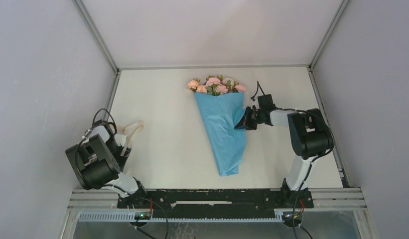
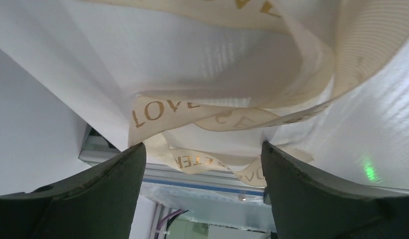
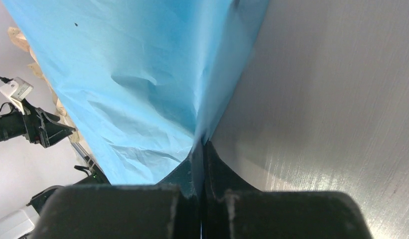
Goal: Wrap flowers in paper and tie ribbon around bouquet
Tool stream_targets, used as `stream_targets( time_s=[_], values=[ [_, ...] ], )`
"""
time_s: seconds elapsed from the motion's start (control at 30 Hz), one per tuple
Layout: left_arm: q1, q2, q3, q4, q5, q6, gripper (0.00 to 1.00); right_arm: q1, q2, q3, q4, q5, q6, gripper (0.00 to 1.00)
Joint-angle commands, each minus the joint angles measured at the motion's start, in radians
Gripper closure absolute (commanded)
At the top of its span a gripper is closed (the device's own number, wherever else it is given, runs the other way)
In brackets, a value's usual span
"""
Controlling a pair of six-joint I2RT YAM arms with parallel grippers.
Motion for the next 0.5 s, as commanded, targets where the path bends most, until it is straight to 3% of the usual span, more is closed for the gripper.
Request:
stream_targets(
  time_s=[0.0, 0.1, 0.3, 0.47],
  values=[
    [0.008, 0.060, -0.025, 0.191, -0.087, 0.003, 0.11, -0.001, -0.062, 0.007, -0.017, -0.005, -0.031, 1.00],
    [0.012, 0.006, -0.011, 0.141, -0.046, 0.007, 0.11, -0.003, -0.062, 0.007, -0.020, -0.008, -0.039, 1.00],
    [0.041, -0.176, 0.119, -0.067, 0.210, 0.044, 0.07, -0.012, -0.056, 0.007, -0.018, -0.009, -0.040, 1.00],
    [0.121, -0.035, 0.176, -0.070, 0.173, 0.031, 0.04, -0.015, -0.059, 0.007, -0.021, -0.008, -0.041, 1.00]
  ],
)
